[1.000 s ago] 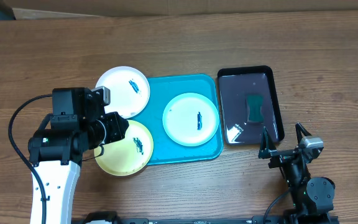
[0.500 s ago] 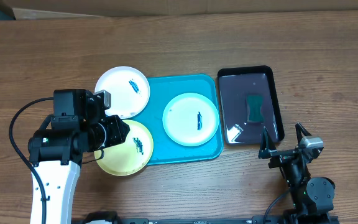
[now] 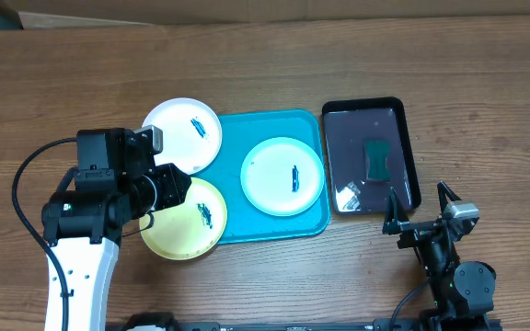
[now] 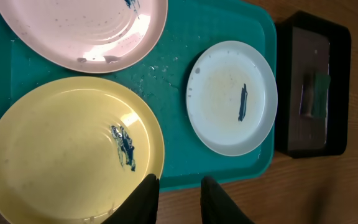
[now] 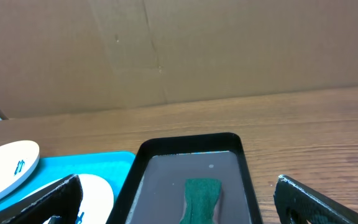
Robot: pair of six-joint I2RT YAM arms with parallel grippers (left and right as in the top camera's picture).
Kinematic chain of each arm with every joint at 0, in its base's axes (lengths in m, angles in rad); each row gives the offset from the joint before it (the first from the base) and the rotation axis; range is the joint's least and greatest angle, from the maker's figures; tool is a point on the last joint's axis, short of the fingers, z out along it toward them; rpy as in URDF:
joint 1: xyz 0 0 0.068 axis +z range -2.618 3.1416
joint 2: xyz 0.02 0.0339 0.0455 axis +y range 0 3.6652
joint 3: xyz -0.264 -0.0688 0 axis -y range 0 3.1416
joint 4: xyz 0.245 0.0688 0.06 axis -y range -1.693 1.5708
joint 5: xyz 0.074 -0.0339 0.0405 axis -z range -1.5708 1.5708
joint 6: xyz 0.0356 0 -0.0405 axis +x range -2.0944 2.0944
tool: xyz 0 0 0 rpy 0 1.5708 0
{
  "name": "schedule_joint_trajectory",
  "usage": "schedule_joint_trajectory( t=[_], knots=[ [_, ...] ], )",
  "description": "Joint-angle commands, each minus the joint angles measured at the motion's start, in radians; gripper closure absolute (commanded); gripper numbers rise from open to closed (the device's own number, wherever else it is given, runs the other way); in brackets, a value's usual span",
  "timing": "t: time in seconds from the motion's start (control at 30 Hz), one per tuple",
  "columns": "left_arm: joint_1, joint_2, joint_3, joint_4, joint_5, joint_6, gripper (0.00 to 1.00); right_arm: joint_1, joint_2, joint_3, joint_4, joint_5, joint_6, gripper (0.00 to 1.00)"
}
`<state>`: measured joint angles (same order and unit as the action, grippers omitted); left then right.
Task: Clean dirty plates on tray and stack at the side
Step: 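Lower the left gripper onto the light blue plate's left rim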
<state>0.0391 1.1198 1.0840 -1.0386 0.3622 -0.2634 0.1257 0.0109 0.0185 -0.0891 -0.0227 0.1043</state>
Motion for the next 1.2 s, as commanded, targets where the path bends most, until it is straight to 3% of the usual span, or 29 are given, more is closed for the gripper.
schedule_joint_trajectory(
  t=[0.0, 0.17, 0.37, 0.63, 0.77, 0.93, 1.17],
  knots=[
    [-0.007, 0.006, 0.025, 0.007, -0.008, -0.003, 0.75, -0.003, -0.008, -0.011, 0.008, -0.005, 0.005, 0.0],
    [-0.007, 0.006, 0.025, 0.014, -0.066, -0.007, 0.84, -0.003, -0.008, -0.011, 0.008, -0.005, 0.005, 0.0],
    [-0.006, 0.047, 0.062, -0.02, -0.081, -0.04, 0.85, -0.003, -0.008, -0.011, 0.008, -0.005, 0.004, 0.0],
    [-0.007, 0.3, 0.383, -0.328, -0.077, 0.018, 0.87, -0.003, -0.008, -0.011, 0.008, -0.005, 0.005, 0.0],
    [-0.007, 0.382, 0.484, -0.412, -0.071, 0.024, 0.71, -0.003, -0.008, -0.011, 0.008, -0.005, 0.004, 0.0],
    [-0.011, 0.397, 0.453, -0.393, -0.071, 0.025, 0.55, -0.003, -0.008, -0.011, 0.008, -0.005, 0.005, 0.0],
    [-0.09, 0.397, 0.317, -0.291, -0.081, 0.023, 0.5, -0.003, -0.008, -0.011, 0.008, -0.005, 0.005, 0.0]
  ],
)
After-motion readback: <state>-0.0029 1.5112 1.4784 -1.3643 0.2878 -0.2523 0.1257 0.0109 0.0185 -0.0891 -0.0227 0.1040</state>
